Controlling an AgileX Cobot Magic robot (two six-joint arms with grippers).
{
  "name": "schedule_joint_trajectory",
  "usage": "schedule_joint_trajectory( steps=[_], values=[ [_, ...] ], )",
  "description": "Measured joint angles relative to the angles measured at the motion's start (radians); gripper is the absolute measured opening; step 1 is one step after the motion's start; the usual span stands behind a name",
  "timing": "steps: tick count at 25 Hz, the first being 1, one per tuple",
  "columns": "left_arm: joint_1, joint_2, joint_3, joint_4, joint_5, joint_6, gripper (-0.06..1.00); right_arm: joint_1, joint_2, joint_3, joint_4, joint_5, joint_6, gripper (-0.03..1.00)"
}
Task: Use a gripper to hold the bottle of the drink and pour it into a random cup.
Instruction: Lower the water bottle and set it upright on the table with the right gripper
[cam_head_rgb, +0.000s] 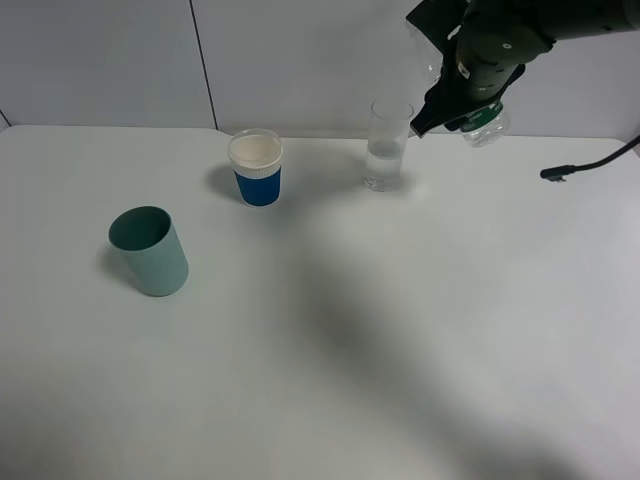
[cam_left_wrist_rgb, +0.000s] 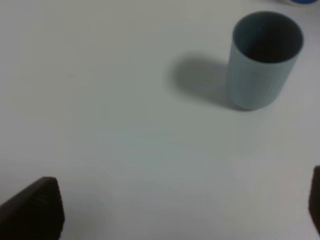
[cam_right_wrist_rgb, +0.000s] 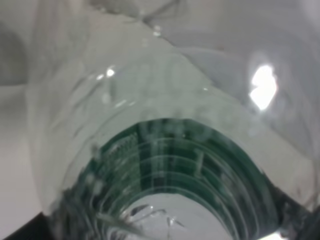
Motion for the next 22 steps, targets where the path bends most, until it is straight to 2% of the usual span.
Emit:
schedule_joint_trajectory(
  steps=[6,9,18,22],
  values=[
    [0.000,0.000,0.000,0.000,0.000,0.000,0.99,0.000,-0.028,0.106,0.063,-0.212,0.012,0.55],
    [0.000,0.000,0.000,0.000,0.000,0.000,0.99,0.000,-0.031,0.155,0.102,-0.331,-0.023,0.55],
    [0.000,0.000,0.000,0.000,0.000,0.000,0.99,0.000,-0.033,0.353,0.283,-0.742,-0.314,0.55],
    [0.000,0.000,0.000,0.000,0.000,0.000,0.99,0.000,-0.034,0.433,0.294,-0.892,-0.374,0.55]
  ],
)
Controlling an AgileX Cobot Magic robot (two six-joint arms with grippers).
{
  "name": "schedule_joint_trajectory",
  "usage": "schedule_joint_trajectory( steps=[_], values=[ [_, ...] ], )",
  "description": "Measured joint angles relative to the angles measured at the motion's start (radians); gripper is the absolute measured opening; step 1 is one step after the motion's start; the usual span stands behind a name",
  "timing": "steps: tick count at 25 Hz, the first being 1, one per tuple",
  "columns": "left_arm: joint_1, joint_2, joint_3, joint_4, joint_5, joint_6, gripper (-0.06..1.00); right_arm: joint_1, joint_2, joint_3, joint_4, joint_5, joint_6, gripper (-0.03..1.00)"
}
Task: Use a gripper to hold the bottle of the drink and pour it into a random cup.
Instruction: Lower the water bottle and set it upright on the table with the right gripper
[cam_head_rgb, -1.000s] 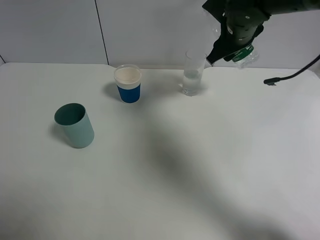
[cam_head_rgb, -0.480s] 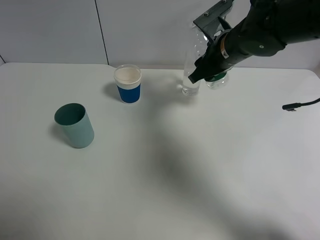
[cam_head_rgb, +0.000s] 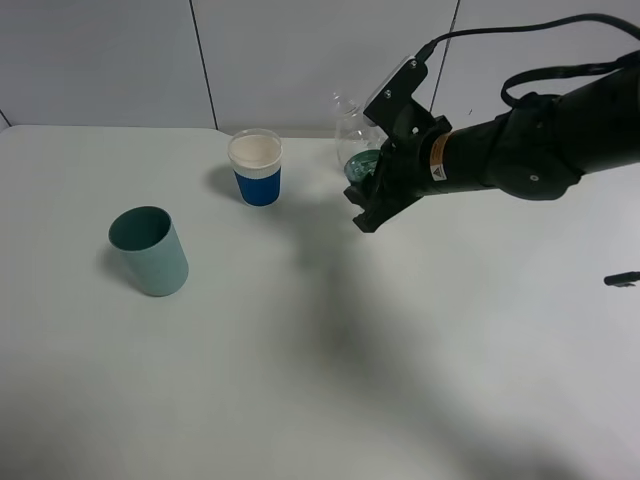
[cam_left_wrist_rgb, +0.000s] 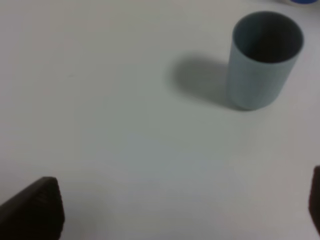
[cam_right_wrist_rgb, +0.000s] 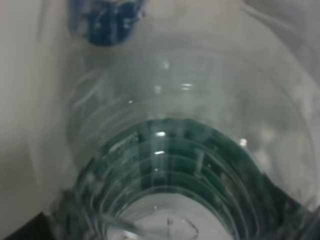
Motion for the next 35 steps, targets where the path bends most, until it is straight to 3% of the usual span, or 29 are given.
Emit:
schedule_joint_trajectory(
  steps=[12,19,35],
  values=[
    [0.000,0.000,0.000,0.000,0.000,0.000,0.99,-0.041,0.000,0.188,0.049,-0.324,-0.035,0.55],
    [0.000,0.000,0.000,0.000,0.000,0.000,0.99,-0.081,0.000,0.315,0.044,-0.570,-0.094,0.55],
    [0.000,0.000,0.000,0.000,0.000,0.000,0.99,-0.091,0.093,0.324,0.048,-0.590,-0.101,0.55]
  ],
)
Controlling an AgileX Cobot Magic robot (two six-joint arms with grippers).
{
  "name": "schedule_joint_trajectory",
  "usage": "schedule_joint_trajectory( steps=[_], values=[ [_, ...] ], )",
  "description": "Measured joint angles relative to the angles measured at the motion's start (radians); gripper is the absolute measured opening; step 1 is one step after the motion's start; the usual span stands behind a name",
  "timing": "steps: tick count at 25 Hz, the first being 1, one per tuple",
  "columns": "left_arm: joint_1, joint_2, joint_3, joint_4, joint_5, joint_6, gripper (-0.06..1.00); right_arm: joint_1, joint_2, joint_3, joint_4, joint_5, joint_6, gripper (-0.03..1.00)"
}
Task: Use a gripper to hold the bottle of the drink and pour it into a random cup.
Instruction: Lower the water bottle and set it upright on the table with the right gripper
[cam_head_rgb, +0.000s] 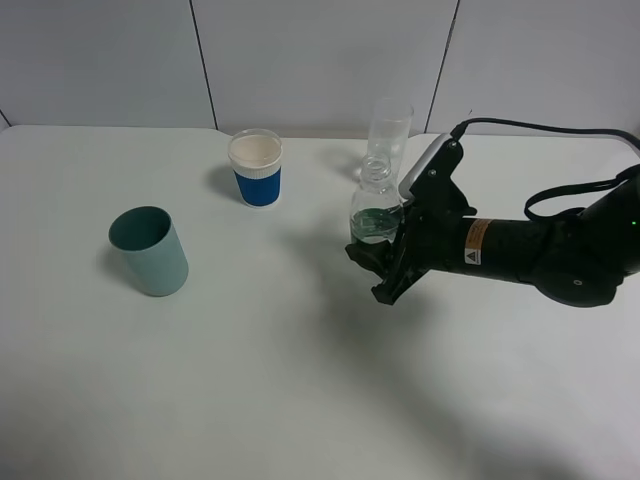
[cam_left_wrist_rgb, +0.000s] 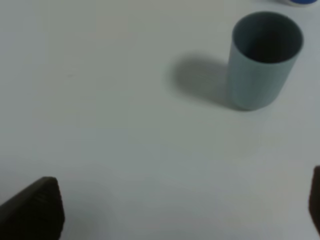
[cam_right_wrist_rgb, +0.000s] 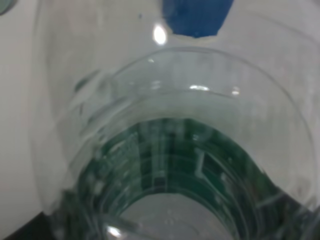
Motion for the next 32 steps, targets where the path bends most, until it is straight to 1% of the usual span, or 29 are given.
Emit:
schedule_joint_trajectory(
  steps=[7,11,28,30,32],
  values=[
    [0.000,0.000,0.000,0.000,-0.001,0.000,0.99,0.000,0.037,0.000,0.001,-0.006,-0.009,0.55],
    [0.000,0.000,0.000,0.000,-0.001,0.000,0.99,0.000,0.058,0.000,0.020,-0.006,-0.018,0.55],
    [0.000,0.000,0.000,0.000,-0.001,0.000,0.99,0.000,0.059,0.000,0.027,0.001,-0.018,0.55],
    [0.000,0.000,0.000,0.000,-0.001,0.000,0.99,0.000,0.059,0.000,0.027,0.001,-0.018,0.58],
    [0.000,0.000,0.000,0.000,-0.001,0.000,0.99,0.000,0.059,0.000,0.027,0.001,-0.018,0.64]
  ],
)
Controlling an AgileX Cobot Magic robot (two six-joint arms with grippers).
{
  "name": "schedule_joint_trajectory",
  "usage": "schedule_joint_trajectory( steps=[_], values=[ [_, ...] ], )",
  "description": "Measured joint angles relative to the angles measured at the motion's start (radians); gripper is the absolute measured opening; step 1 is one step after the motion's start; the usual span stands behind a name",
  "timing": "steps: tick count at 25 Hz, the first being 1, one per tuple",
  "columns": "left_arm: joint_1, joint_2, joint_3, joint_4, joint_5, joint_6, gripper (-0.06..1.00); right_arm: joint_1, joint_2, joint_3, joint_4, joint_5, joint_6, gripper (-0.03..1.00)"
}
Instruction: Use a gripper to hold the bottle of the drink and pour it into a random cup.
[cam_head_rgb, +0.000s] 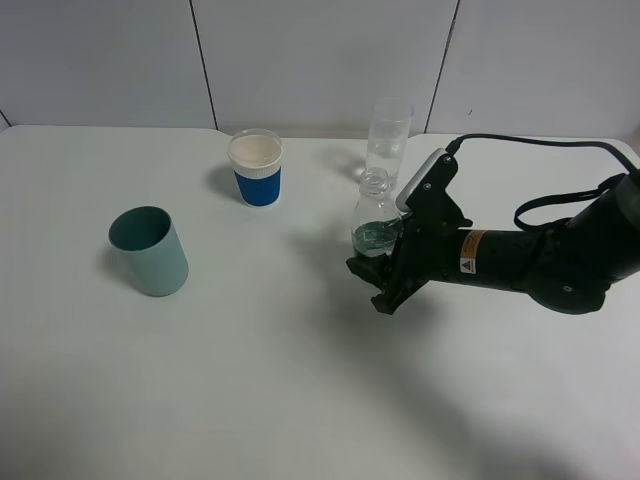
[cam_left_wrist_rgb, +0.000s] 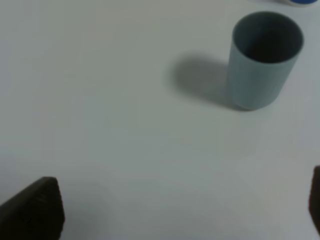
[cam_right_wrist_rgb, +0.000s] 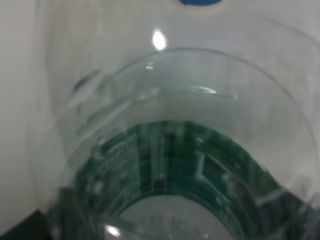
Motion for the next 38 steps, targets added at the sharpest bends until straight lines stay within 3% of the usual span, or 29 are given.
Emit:
schedule_joint_trajectory(
  steps=[4,7,14,19,27,38],
  values=[
    [0.000,0.000,0.000,0.000,0.000,0.000,0.99,0.000,0.000,0.000,0.000,-0.008,0.000,0.78],
    [0.000,0.000,0.000,0.000,0.000,0.000,0.99,0.000,0.000,0.000,0.001,-0.018,0.000,0.81],
    [0.000,0.000,0.000,0.000,0.000,0.000,0.99,0.000,0.000,0.000,0.001,-0.028,0.000,0.82],
    [0.000,0.000,0.000,0.000,0.000,0.000,0.99,0.000,-0.025,0.000,0.001,0.081,0.009,0.82],
    [0.000,0.000,0.000,0.000,0.000,0.000,0.99,0.000,-0.179,0.002,0.001,0.112,0.033,0.82],
    [0.000,0.000,0.000,0.000,0.000,0.000,0.99,0.000,-0.386,0.003,0.000,0.174,0.193,0.82]
  ],
)
